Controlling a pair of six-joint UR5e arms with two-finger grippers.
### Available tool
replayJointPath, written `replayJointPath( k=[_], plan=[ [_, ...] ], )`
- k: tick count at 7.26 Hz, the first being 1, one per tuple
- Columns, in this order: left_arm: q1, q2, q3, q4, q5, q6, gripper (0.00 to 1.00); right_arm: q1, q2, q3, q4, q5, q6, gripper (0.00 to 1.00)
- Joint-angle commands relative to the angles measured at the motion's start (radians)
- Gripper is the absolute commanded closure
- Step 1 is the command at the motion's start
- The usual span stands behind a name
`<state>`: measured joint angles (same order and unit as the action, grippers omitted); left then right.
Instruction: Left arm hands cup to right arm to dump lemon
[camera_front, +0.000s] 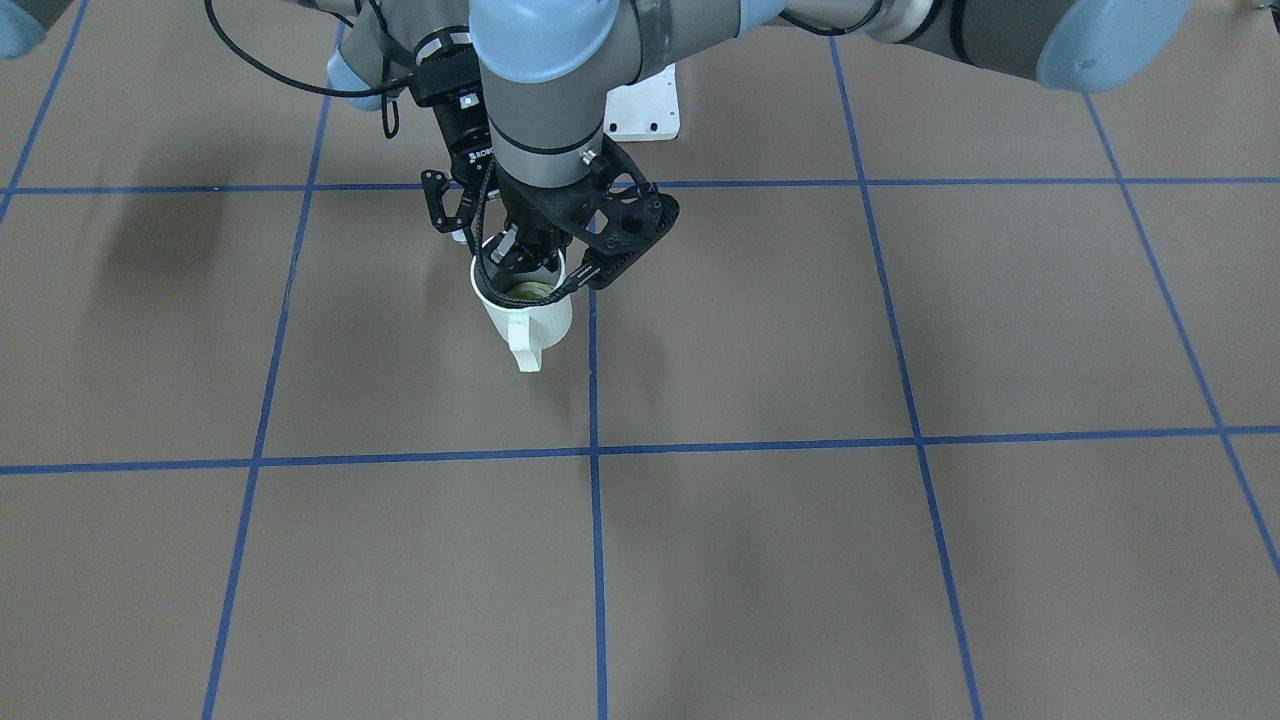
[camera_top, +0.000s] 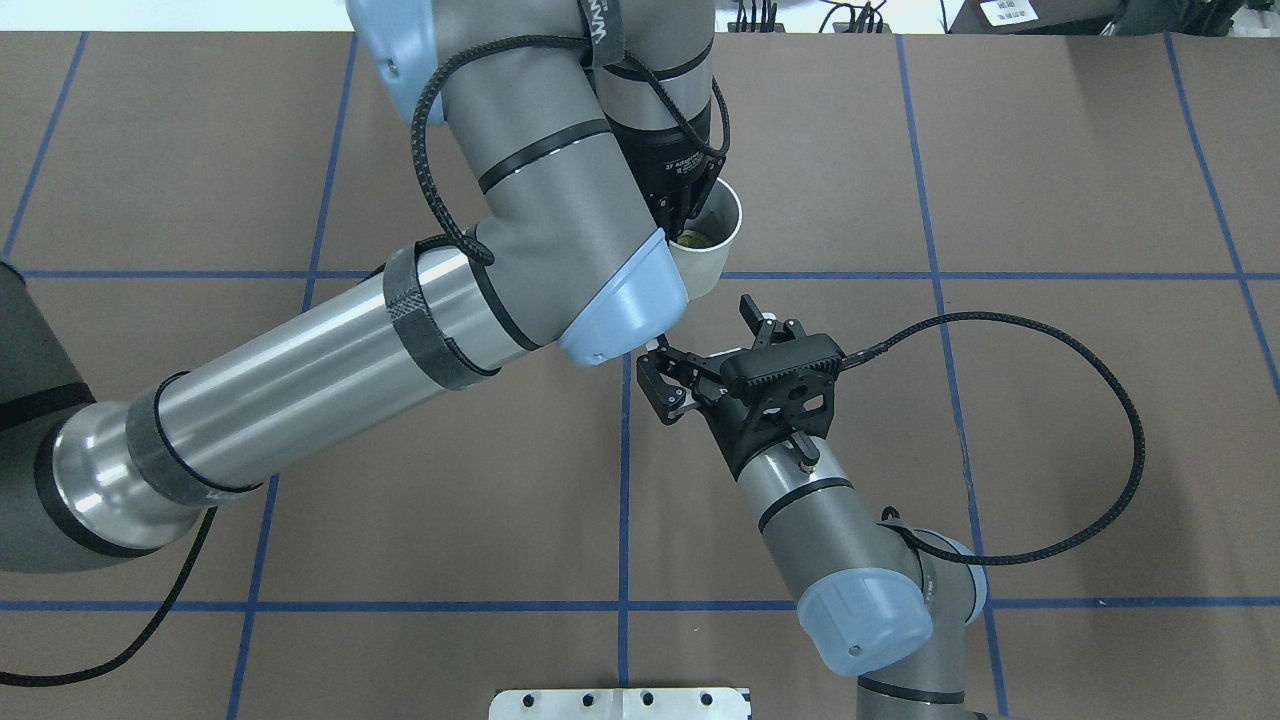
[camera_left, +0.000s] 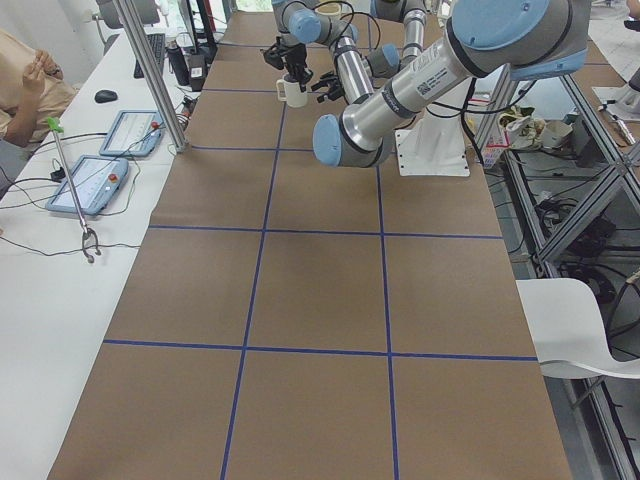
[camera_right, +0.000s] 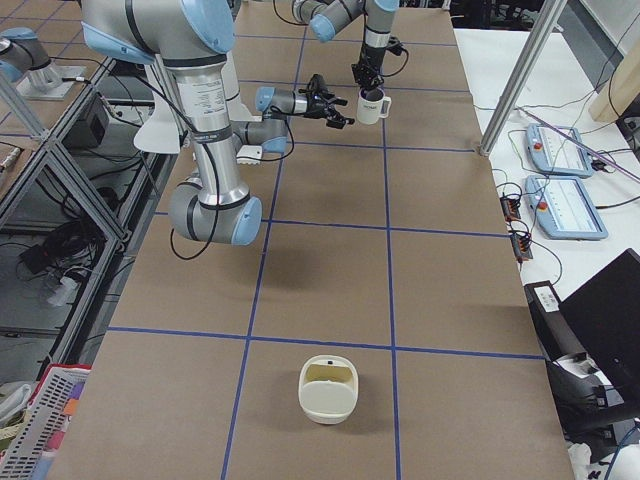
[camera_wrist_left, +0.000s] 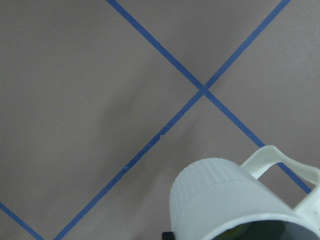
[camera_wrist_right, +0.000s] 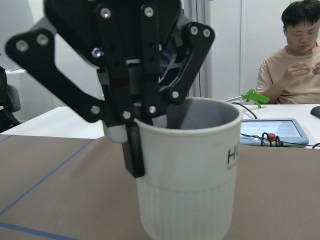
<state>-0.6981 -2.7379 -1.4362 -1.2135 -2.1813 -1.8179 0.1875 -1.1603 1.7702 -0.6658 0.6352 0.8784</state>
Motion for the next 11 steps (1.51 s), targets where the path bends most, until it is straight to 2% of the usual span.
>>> replayJointPath(
  k=[1, 11],
  plan=[
    [0.000, 0.001, -0.003, 0.009, -0.005, -0.004, 1.00, 0.012, 0.001, -0.001, 0.002, -0.023, 0.001, 0.00],
    [0.063, 0.006, -0.073, 0.029, -0.003, -0.055, 1.00, 0.012, -0.001, -0.012, 0.002, -0.035, 0.001, 0.00]
  ],
)
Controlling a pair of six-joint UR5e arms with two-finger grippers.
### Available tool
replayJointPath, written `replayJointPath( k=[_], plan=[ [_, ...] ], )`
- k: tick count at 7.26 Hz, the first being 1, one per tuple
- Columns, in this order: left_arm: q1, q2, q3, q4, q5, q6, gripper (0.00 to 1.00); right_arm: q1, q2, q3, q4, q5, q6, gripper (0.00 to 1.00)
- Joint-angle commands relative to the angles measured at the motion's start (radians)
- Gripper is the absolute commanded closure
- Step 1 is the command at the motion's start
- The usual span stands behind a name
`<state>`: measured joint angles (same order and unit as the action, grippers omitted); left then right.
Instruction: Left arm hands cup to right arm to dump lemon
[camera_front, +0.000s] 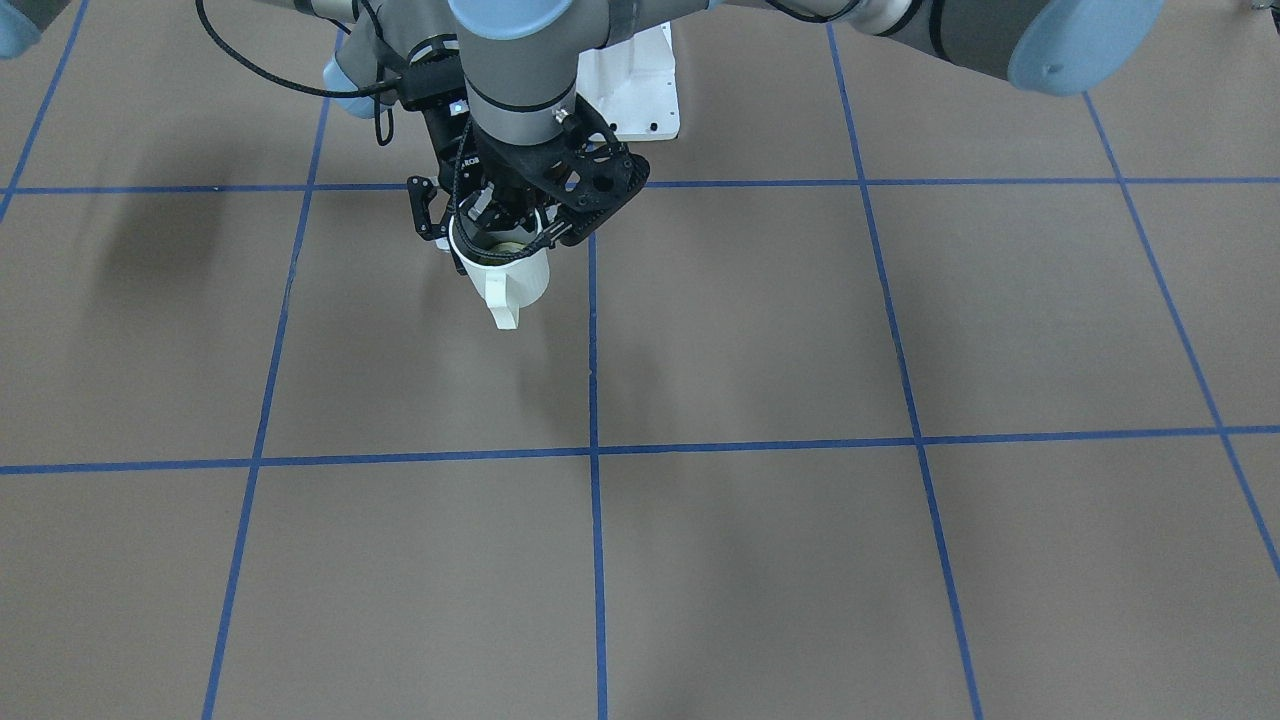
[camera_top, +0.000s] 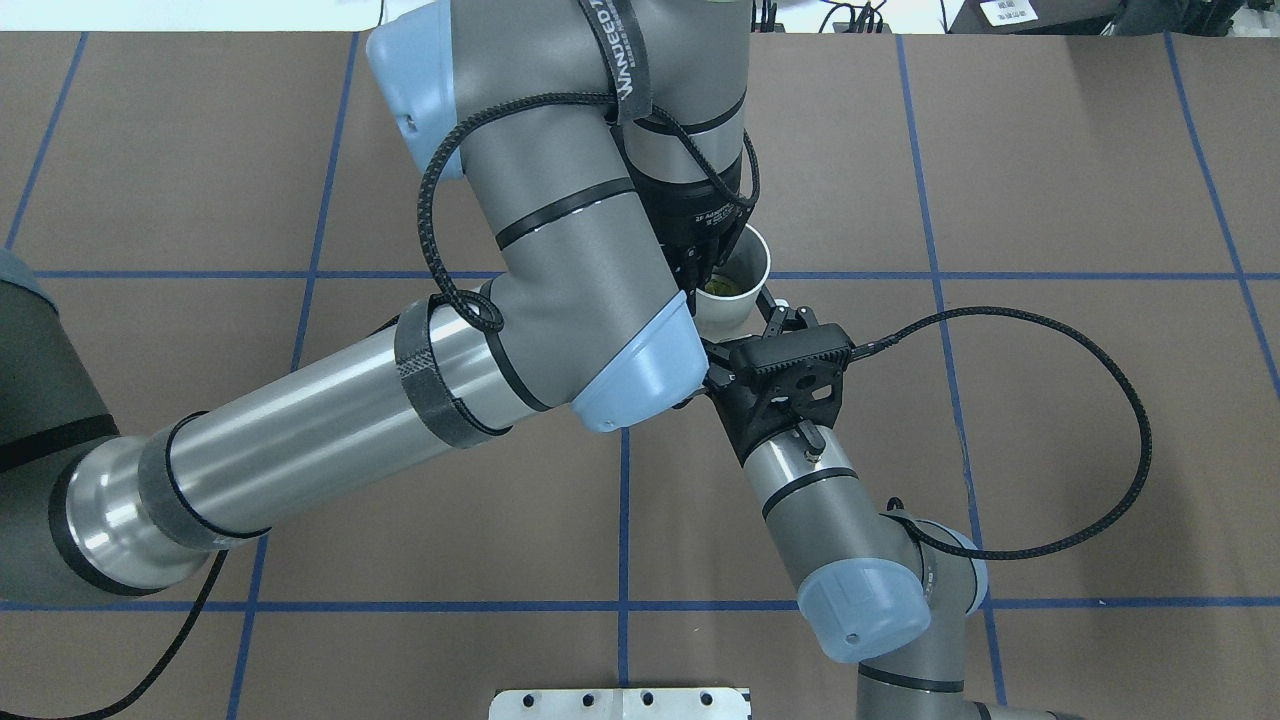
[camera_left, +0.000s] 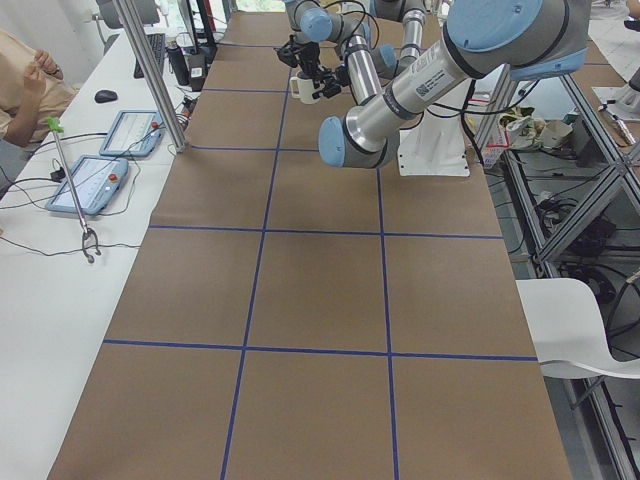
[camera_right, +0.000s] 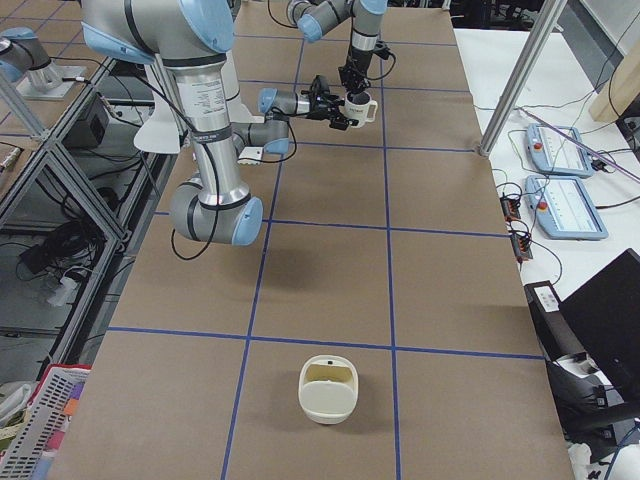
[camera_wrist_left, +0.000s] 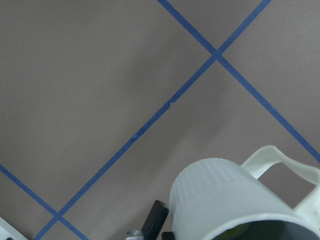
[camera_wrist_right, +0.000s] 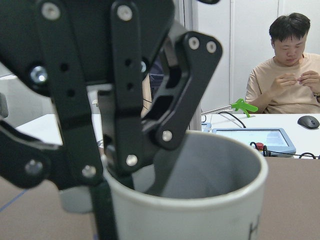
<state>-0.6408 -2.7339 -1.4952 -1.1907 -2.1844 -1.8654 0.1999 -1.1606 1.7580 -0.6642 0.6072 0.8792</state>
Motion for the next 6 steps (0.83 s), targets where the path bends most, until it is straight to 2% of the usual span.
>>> replayJointPath(
  k=[1, 3, 4, 5, 6],
  plan=[
    [0.006, 0.002, -0.017, 0.007, 0.000, -0.018, 1.00, -0.001, -0.001, 0.000, 0.000, -0.010, 0.000, 0.00],
    [0.007, 0.000, -0.016, 0.005, -0.001, -0.020, 1.00, -0.001, -0.004, -0.006, 0.000, -0.012, 0.000, 0.00],
    [0.009, -0.001, -0.016, 0.005, -0.001, -0.020, 1.00, -0.002, -0.004, -0.021, 0.005, -0.012, 0.001, 0.15],
    [0.013, -0.001, -0.013, 0.002, -0.001, -0.020, 0.91, -0.002, -0.001, -0.031, 0.009, -0.010, 0.001, 0.38],
    [0.013, -0.003, -0.013, -0.003, -0.003, -0.018, 0.51, -0.004, -0.002, -0.031, 0.009, -0.010, 0.000, 0.55]
  ],
)
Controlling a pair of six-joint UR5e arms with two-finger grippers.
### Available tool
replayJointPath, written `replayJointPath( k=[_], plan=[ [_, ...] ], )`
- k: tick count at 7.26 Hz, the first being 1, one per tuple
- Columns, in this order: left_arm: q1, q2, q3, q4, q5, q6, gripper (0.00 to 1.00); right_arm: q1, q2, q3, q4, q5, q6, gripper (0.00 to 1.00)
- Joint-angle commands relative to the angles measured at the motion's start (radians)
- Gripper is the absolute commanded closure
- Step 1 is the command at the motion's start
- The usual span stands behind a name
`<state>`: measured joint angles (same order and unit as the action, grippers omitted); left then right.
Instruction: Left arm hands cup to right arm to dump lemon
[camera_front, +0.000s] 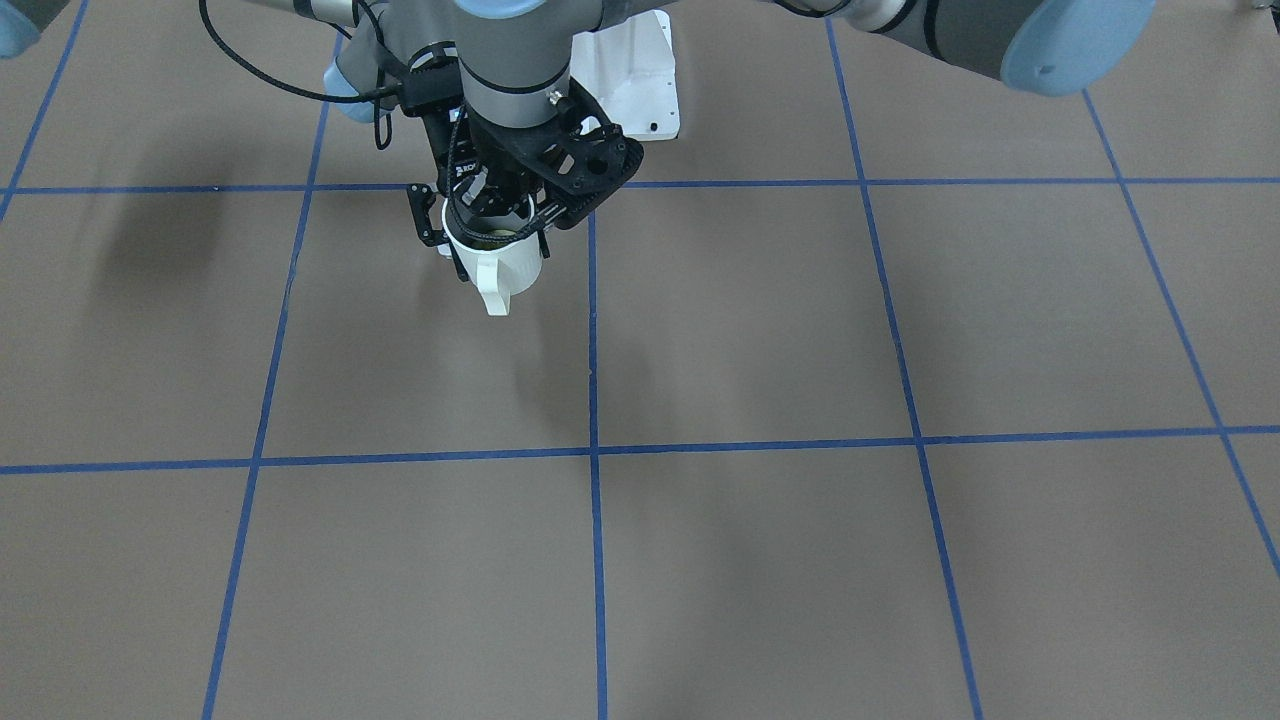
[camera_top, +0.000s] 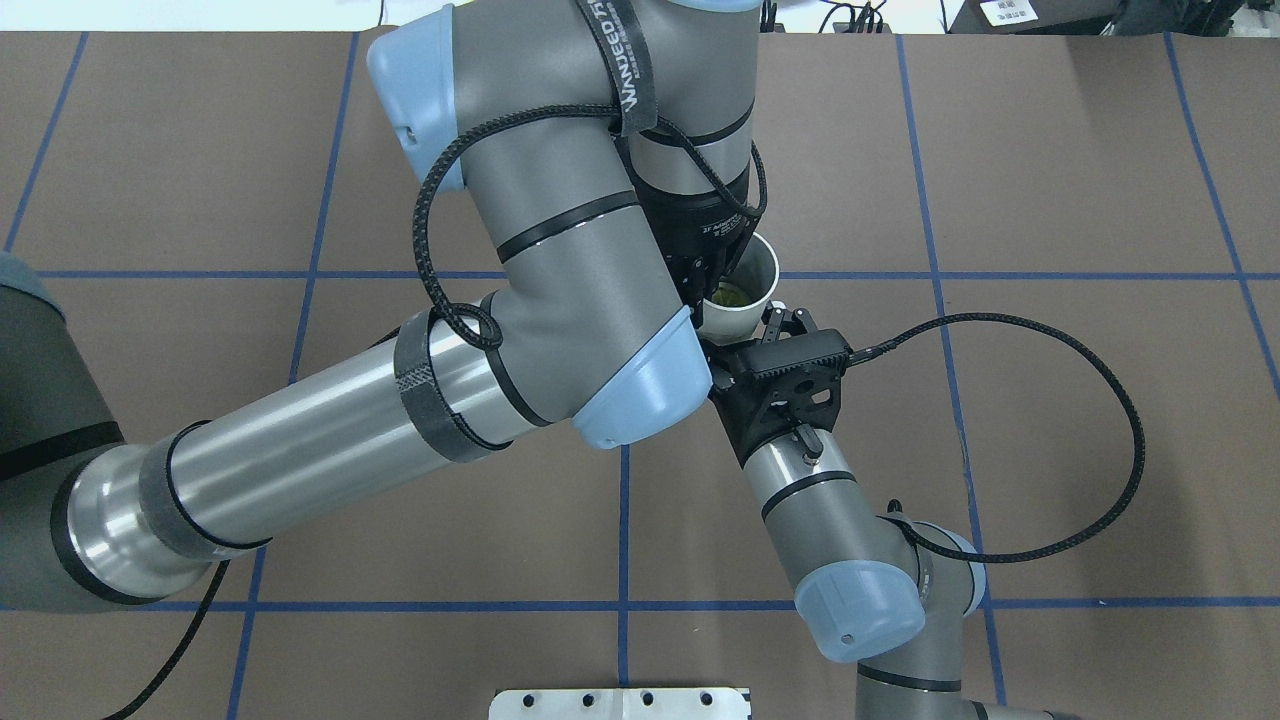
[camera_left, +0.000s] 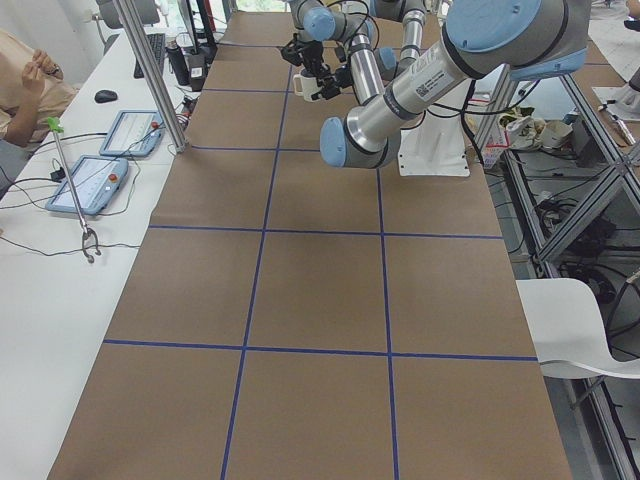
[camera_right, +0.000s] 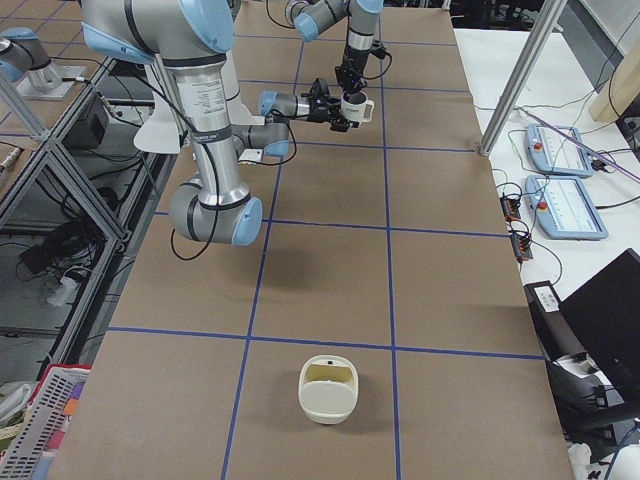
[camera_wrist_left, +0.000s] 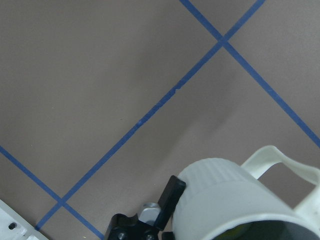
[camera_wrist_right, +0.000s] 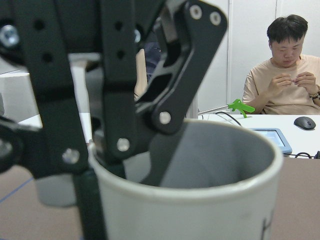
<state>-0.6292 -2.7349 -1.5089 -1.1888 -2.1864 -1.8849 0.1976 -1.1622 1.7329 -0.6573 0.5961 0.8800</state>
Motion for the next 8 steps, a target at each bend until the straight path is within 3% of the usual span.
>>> replayJointPath(
  k=[1, 2, 6, 8],
  plan=[
    [0.003, 0.000, 0.001, -0.005, 0.000, 0.001, 0.17, -0.001, -0.004, -0.004, 0.002, 0.002, -0.003, 0.69],
    [0.003, -0.003, -0.010, 0.000, 0.002, 0.001, 0.00, 0.000, -0.004, -0.004, 0.004, 0.002, -0.003, 0.71],
    [-0.065, 0.009, -0.166, 0.024, 0.004, 0.001, 0.00, 0.012, -0.007, 0.002, 0.005, 0.011, -0.003, 0.78],
    [-0.111, 0.137, -0.308, 0.020, 0.010, 0.026, 0.00, 0.038, -0.078, 0.004, 0.005, 0.007, 0.013, 0.78]
  ],
)
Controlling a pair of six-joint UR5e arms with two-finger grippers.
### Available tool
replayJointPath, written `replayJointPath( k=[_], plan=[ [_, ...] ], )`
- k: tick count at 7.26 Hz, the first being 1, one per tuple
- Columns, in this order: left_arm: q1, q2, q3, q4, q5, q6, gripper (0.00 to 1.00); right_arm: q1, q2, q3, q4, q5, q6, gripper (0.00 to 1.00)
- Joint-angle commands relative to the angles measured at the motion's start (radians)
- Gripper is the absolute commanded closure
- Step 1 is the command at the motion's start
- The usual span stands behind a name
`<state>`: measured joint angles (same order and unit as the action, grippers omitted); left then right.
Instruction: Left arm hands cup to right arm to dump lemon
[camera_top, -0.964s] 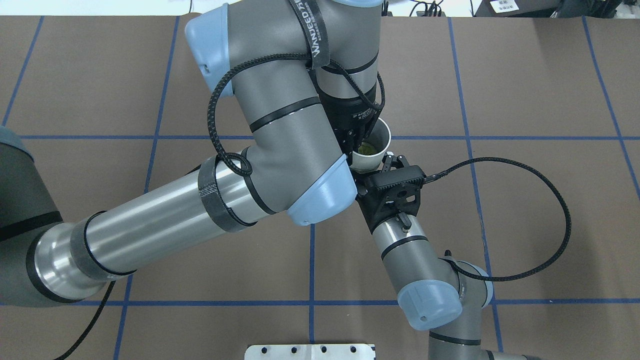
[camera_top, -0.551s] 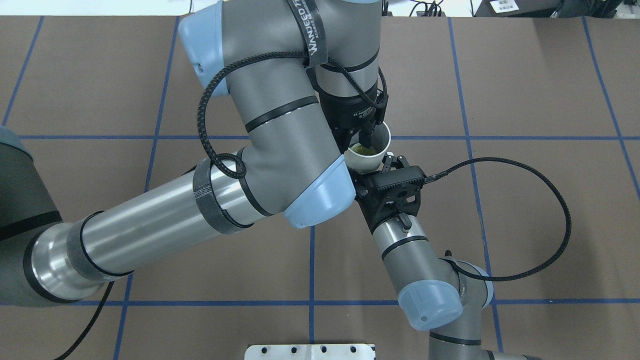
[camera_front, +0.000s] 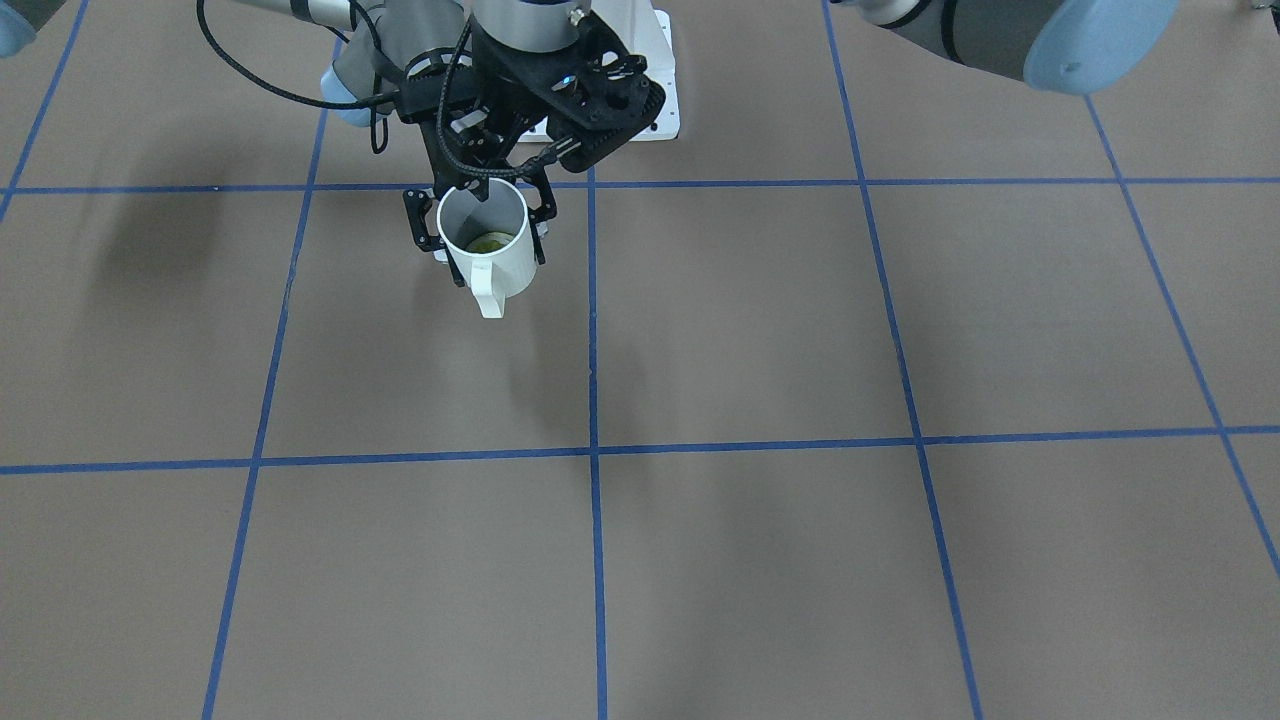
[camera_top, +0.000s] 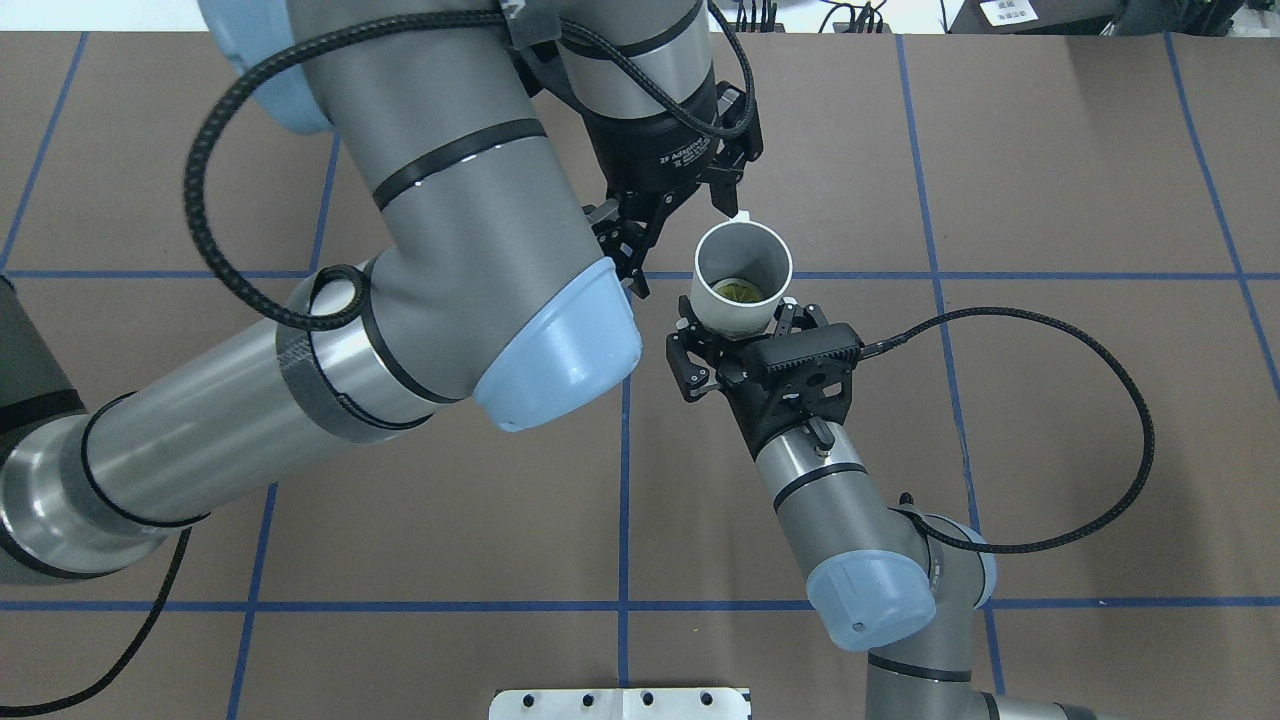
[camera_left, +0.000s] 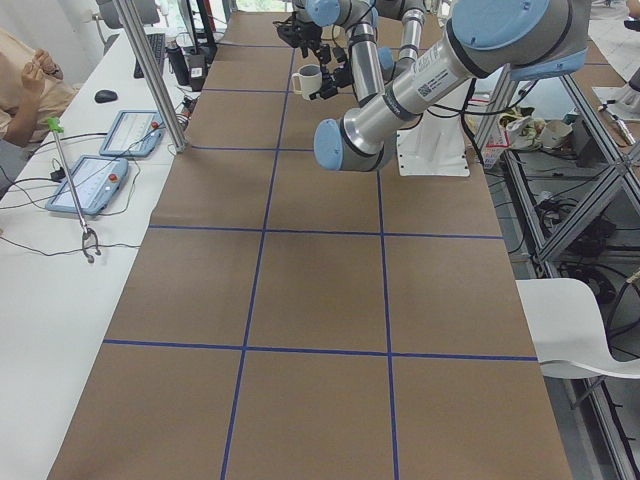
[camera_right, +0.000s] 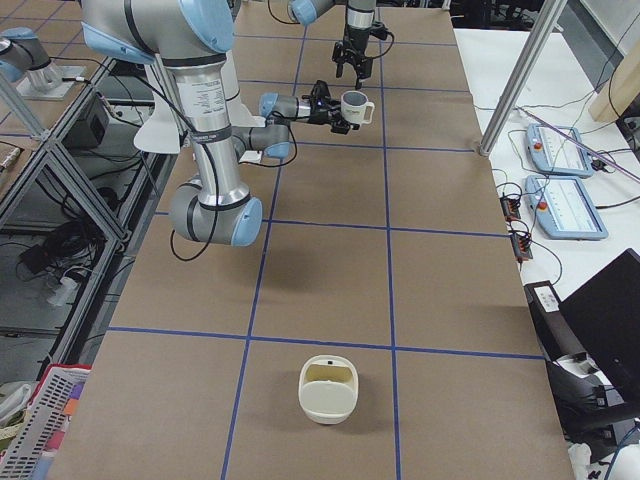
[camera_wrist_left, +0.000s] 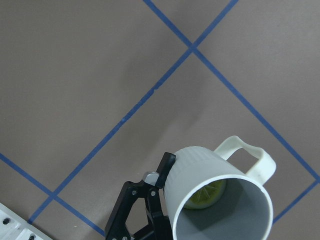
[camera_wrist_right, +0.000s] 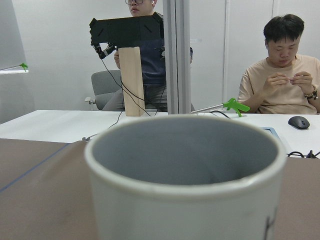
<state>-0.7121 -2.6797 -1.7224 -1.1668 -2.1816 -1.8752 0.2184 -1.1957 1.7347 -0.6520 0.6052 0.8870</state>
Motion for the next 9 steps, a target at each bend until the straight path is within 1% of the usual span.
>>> replayJointPath(
  k=[1, 2, 3, 4, 5, 6, 7, 8, 9],
  plan=[
    [-0.046, 0.175, -0.190, 0.001, 0.005, 0.100, 0.00, 0.036, -0.153, 0.046, 0.002, 0.001, 0.010, 0.78],
    [-0.061, 0.213, -0.216, -0.001, 0.008, 0.126, 0.00, 0.056, -0.245, 0.084, 0.049, 0.004, 0.070, 0.78],
    [-0.066, 0.215, -0.214, 0.001, 0.011, 0.137, 0.00, 0.076, -0.336, 0.083, 0.175, 0.010, 0.131, 0.78],
    [-0.066, 0.215, -0.212, 0.002, 0.013, 0.137, 0.00, 0.105, -0.443, 0.083, 0.293, 0.048, 0.135, 0.80],
    [-0.066, 0.216, -0.213, 0.004, 0.013, 0.137, 0.00, 0.122, -0.525, 0.082, 0.386, 0.051, 0.160, 0.96],
    [-0.064, 0.216, -0.215, 0.006, 0.026, 0.137, 0.00, 0.128, -0.576, 0.051, 0.513, 0.050, 0.401, 1.00],
    [-0.058, 0.213, -0.215, 0.042, 0.042, 0.137, 0.00, 0.134, -0.661, -0.014, 0.681, 0.067, 0.435, 1.00],
    [-0.055, 0.215, -0.215, 0.044, 0.043, 0.137, 0.00, 0.172, -0.703, -0.117, 0.807, 0.102, 0.435, 0.99],
    [-0.046, 0.216, -0.215, 0.042, 0.063, 0.137, 0.00, 0.173, -0.708, -0.182, 0.909, 0.102, 0.437, 0.99]
  ],
)
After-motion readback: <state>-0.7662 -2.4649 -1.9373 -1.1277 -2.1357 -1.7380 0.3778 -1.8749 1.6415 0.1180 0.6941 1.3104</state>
